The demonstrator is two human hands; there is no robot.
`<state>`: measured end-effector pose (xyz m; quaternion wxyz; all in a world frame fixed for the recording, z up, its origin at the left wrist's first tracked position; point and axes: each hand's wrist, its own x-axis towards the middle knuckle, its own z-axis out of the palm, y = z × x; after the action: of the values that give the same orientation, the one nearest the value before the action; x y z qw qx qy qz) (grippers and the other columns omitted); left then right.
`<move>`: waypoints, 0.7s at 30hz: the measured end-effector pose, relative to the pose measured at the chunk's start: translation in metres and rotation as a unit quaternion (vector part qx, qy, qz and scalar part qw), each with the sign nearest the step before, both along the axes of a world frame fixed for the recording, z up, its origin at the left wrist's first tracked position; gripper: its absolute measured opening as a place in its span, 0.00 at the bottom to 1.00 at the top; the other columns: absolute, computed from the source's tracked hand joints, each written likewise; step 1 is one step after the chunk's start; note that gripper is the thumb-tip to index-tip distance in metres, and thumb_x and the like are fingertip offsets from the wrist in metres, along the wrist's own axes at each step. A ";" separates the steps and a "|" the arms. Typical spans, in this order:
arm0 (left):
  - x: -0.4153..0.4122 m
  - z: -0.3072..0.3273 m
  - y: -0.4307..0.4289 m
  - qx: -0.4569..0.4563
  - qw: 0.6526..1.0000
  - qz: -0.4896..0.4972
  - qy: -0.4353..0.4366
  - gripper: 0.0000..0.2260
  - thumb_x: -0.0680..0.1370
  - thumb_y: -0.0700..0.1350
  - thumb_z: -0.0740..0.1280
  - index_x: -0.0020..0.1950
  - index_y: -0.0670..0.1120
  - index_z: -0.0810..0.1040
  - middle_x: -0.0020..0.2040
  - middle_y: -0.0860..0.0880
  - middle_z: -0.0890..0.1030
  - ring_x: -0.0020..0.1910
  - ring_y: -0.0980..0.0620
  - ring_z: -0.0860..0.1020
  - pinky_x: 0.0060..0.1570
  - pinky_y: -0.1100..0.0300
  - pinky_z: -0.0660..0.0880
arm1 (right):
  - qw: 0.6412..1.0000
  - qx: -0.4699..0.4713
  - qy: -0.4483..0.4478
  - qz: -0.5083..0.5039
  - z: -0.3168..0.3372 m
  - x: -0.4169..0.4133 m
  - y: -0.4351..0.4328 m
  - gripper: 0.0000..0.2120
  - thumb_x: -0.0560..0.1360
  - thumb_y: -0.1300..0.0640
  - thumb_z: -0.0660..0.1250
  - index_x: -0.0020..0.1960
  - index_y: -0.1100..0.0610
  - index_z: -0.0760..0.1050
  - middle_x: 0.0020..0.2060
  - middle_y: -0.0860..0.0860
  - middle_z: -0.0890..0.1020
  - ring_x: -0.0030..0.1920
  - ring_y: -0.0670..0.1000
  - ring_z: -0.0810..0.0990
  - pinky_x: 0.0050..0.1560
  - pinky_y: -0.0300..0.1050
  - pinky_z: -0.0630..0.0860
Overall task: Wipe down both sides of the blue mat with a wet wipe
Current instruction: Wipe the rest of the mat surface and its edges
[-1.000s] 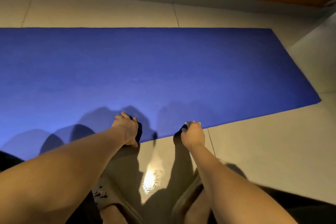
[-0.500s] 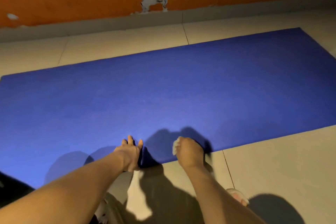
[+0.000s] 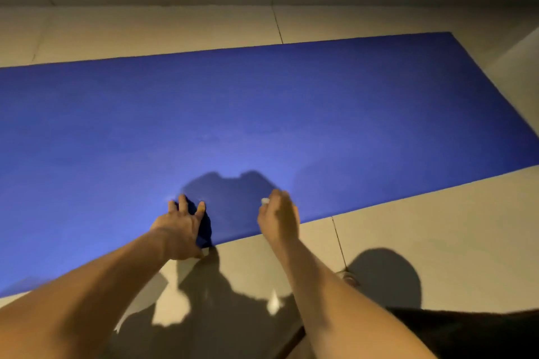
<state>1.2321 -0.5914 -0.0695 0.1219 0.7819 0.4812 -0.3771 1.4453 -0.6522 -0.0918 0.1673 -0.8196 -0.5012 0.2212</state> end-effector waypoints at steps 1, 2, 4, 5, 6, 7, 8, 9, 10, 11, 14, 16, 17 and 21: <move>0.001 0.000 0.000 0.001 1.000 -0.001 -0.005 0.52 0.73 0.68 0.67 0.82 0.48 0.38 0.79 0.34 0.43 0.78 0.32 0.51 0.66 0.45 0.73 | 0.999 0.001 -0.007 0.034 -0.003 -0.014 -0.004 0.04 0.78 0.59 0.62 0.52 0.57 0.74 0.50 0.52 0.78 0.48 0.56 0.78 0.46 0.45 0.73; 0.003 0.001 0.001 -0.001 1.000 -0.002 -0.008 0.51 0.73 0.68 0.66 0.82 0.48 0.39 0.79 0.34 0.44 0.78 0.31 0.52 0.66 0.45 0.73 | 0.997 0.002 -0.016 0.073 -0.006 -0.027 -0.008 0.05 0.77 0.60 0.64 0.52 0.57 0.75 0.52 0.53 0.79 0.51 0.56 0.80 0.50 0.47 0.74; 0.004 0.005 0.003 -0.006 1.000 -0.006 -0.012 0.51 0.74 0.68 0.66 0.83 0.48 0.40 0.79 0.34 0.44 0.78 0.31 0.53 0.65 0.45 0.74 | 0.992 -0.003 -0.019 0.126 -0.007 -0.038 -0.012 0.05 0.76 0.61 0.65 0.52 0.55 0.76 0.51 0.51 0.79 0.51 0.56 0.80 0.50 0.48 0.73; 0.003 0.007 0.004 -0.010 1.000 -0.004 -0.015 0.51 0.74 0.68 0.67 0.83 0.48 0.40 0.79 0.34 0.45 0.78 0.31 0.53 0.65 0.45 0.74 | 0.989 -0.003 -0.023 0.149 -0.007 -0.035 -0.011 0.05 0.77 0.62 0.65 0.52 0.55 0.76 0.50 0.51 0.78 0.50 0.58 0.80 0.47 0.46 0.71; 0.003 0.009 0.004 -0.012 1.000 -0.002 -0.017 0.51 0.74 0.68 0.67 0.83 0.48 0.40 0.79 0.34 0.45 0.77 0.31 0.54 0.64 0.45 0.75 | 0.989 -0.010 -0.024 0.147 -0.004 -0.025 -0.009 0.05 0.78 0.62 0.63 0.52 0.56 0.76 0.50 0.52 0.77 0.50 0.59 0.79 0.44 0.44 0.68; 0.003 0.010 0.005 -0.012 1.000 -0.003 -0.019 0.51 0.74 0.68 0.66 0.83 0.47 0.40 0.79 0.33 0.45 0.77 0.31 0.54 0.64 0.45 0.75 | 0.991 -0.022 -0.038 0.128 -0.003 -0.009 -0.004 0.06 0.79 0.61 0.62 0.53 0.56 0.75 0.50 0.52 0.75 0.50 0.60 0.78 0.43 0.44 0.67; 0.004 0.011 0.004 -0.009 1.000 -0.006 -0.021 0.51 0.74 0.68 0.66 0.83 0.46 0.41 0.79 0.33 0.46 0.77 0.30 0.55 0.64 0.46 0.75 | 0.991 -0.037 -0.075 0.100 0.000 0.010 0.000 0.06 0.78 0.60 0.62 0.55 0.56 0.75 0.52 0.53 0.74 0.50 0.61 0.78 0.42 0.46 0.68; 0.004 0.011 0.003 -0.006 1.000 -0.010 -0.023 0.51 0.74 0.68 0.66 0.83 0.46 0.40 0.79 0.32 0.46 0.77 0.30 0.55 0.64 0.46 0.75 | 0.991 -0.049 -0.110 0.061 0.002 0.034 0.004 0.08 0.77 0.60 0.63 0.55 0.55 0.75 0.54 0.54 0.73 0.49 0.61 0.78 0.42 0.48 0.71; 0.004 0.010 0.001 -0.003 1.000 -0.014 -0.024 0.52 0.73 0.69 0.65 0.83 0.45 0.40 0.79 0.32 0.46 0.77 0.29 0.55 0.64 0.46 0.74 | 0.990 -0.064 -0.125 0.003 0.007 0.057 0.007 0.08 0.77 0.60 0.64 0.56 0.55 0.75 0.55 0.55 0.73 0.48 0.62 0.79 0.42 0.50 0.73; 0.003 0.010 -0.001 0.001 1.000 -0.019 -0.022 0.53 0.73 0.70 0.65 0.82 0.45 0.39 0.79 0.31 0.45 0.77 0.29 0.54 0.63 0.47 0.74 | 0.987 -0.078 -0.133 -0.045 0.010 0.077 0.009 0.08 0.77 0.60 0.64 0.56 0.56 0.75 0.55 0.56 0.74 0.47 0.62 0.79 0.43 0.51 0.74; 0.000 0.008 -0.007 0.019 0.999 -0.028 -0.013 0.55 0.72 0.71 0.64 0.82 0.44 0.37 0.79 0.30 0.44 0.76 0.28 0.53 0.62 0.48 0.74 | 0.983 -0.087 -0.119 -0.108 0.014 0.086 0.013 0.06 0.76 0.62 0.64 0.53 0.59 0.75 0.53 0.57 0.78 0.47 0.61 0.80 0.44 0.50 0.74; 0.002 0.011 -0.007 0.022 0.999 -0.031 -0.015 0.54 0.72 0.72 0.63 0.82 0.44 0.38 0.79 0.30 0.45 0.76 0.27 0.54 0.62 0.49 0.74 | 0.986 -0.089 -0.129 -0.058 0.012 0.052 0.016 0.06 0.76 0.62 0.63 0.51 0.59 0.76 0.51 0.58 0.79 0.47 0.62 0.79 0.42 0.47 0.70; 0.002 0.013 -0.007 0.019 0.999 -0.029 -0.020 0.53 0.73 0.72 0.62 0.82 0.44 0.39 0.79 0.30 0.46 0.76 0.28 0.55 0.61 0.49 0.75 | 0.988 -0.076 -0.135 -0.010 0.009 0.029 0.018 0.06 0.77 0.62 0.62 0.52 0.60 0.76 0.52 0.58 0.79 0.48 0.62 0.79 0.43 0.47 0.69; 0.000 0.023 0.005 0.036 0.995 0.014 -0.096 0.35 0.76 0.67 0.63 0.78 0.51 0.62 0.73 0.39 0.64 0.65 0.37 0.71 0.55 0.50 0.78 | 0.963 -0.068 -0.152 0.213 0.004 -0.048 0.017 0.10 0.81 0.60 0.60 0.60 0.55 0.75 0.55 0.53 0.77 0.55 0.57 0.78 0.50 0.43 0.69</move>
<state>1.2318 -0.5868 -0.0464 0.1446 0.8115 0.4918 -0.2805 1.3975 -0.6348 -0.0875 -0.0181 -0.7273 -0.6677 0.1577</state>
